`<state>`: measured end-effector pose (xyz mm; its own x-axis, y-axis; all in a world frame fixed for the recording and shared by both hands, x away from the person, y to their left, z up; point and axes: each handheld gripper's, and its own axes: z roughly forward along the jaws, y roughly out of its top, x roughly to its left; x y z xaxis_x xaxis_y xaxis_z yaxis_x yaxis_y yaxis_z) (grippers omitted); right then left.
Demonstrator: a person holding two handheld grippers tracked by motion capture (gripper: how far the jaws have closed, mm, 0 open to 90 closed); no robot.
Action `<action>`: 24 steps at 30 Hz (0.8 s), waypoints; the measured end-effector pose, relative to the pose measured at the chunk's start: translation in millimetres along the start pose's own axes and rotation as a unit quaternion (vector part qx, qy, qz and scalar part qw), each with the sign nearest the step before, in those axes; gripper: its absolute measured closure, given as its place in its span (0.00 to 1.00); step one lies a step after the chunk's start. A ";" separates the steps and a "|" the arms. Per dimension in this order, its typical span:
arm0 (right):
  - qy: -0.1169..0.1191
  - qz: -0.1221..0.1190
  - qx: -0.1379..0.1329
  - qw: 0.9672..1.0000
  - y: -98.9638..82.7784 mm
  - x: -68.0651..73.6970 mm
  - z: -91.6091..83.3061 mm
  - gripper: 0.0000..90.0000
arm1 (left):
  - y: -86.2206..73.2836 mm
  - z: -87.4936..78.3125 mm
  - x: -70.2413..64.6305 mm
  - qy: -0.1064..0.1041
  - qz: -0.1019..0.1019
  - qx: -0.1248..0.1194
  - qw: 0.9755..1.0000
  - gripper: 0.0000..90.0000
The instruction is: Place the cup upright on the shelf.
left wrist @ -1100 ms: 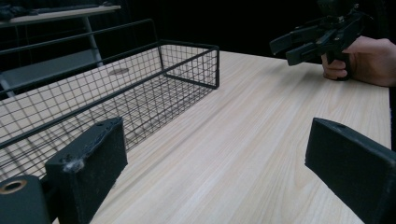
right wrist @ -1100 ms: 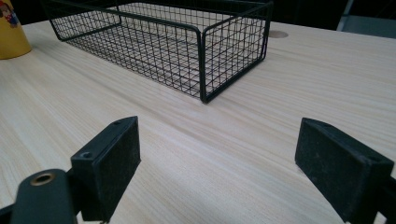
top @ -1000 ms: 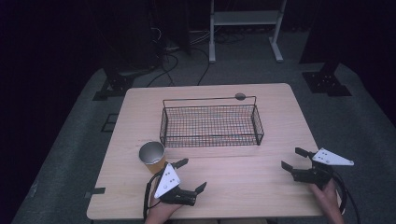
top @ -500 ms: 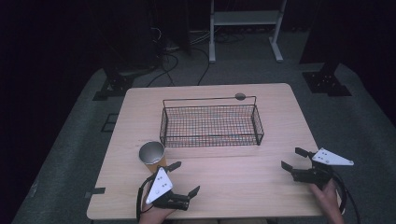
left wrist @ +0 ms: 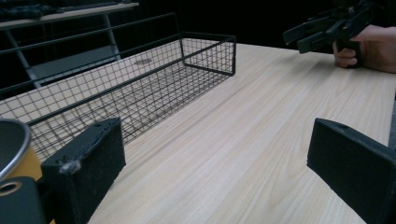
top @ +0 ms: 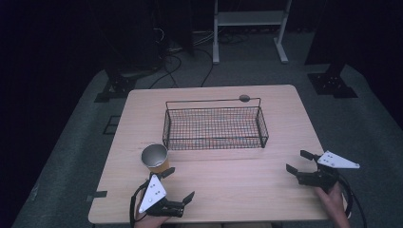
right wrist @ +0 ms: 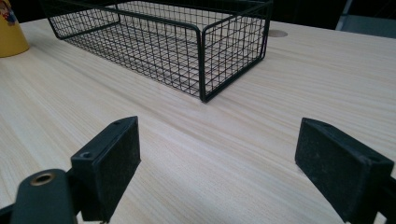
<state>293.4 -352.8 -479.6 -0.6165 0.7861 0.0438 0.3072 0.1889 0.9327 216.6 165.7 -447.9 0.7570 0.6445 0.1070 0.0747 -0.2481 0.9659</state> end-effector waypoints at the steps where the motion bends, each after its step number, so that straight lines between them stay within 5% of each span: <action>1: 0.000 0.000 0.000 1.000 0.0 0.0 0.0 0.15 | -1.1 -2.5 0.4 0.002 -0.001 0.000 1.000 0.04; 24: 0.000 0.002 0.001 1.000 0.1 -0.2 0.1 0.15 | -5.3 -35.8 7.1 0.038 0.002 -0.023 0.999 0.03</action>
<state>293.6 -352.9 -479.6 -0.6149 0.7872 0.0464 0.3099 0.1871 0.9322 198.4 197.4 -443.8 0.7056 0.6971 0.1275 0.0406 -0.2193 0.9748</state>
